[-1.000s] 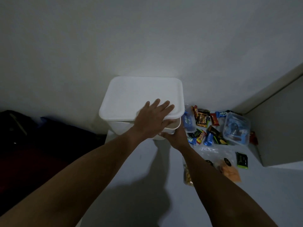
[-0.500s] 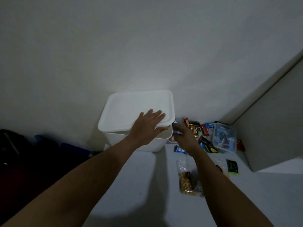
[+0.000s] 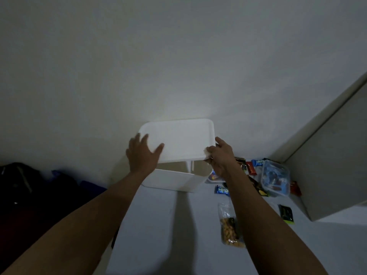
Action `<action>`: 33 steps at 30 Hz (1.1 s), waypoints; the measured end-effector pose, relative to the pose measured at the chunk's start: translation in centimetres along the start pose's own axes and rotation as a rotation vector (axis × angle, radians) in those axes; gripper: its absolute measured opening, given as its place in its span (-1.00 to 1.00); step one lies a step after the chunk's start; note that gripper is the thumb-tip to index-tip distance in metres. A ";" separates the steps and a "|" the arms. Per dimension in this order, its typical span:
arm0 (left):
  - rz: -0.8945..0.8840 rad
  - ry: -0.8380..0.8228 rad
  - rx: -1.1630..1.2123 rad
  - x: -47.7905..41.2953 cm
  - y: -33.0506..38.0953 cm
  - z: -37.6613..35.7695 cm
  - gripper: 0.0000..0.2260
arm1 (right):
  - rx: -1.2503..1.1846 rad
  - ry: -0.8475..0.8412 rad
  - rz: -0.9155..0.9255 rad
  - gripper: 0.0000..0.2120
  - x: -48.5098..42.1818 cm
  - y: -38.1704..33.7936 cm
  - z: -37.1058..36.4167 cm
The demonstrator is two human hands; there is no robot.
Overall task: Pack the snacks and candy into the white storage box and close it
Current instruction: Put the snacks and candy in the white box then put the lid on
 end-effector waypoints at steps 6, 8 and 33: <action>0.415 -0.164 0.321 -1.1 -4.7 1.8 -0.43 | 0.053 -0.035 0.132 -0.38 1.4 -1.4 -1.0; 0.425 -0.134 0.384 -1.2 -4.8 2.0 -0.39 | 0.123 -0.056 0.220 -0.37 1.8 -1.9 -1.3; 0.151 0.108 0.403 18.4 -6.0 8.2 -0.29 | 0.834 0.057 0.508 0.02 16.0 11.7 4.0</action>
Point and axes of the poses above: each hand's wrist, its own x-axis away from the middle knuckle, its own z-axis out of the back of the hand, y = z × x, the point moved 1 cm from there along -x, towards the middle knuckle, and after that the axes turned 6 degrees about x, right-handed, at the moved point
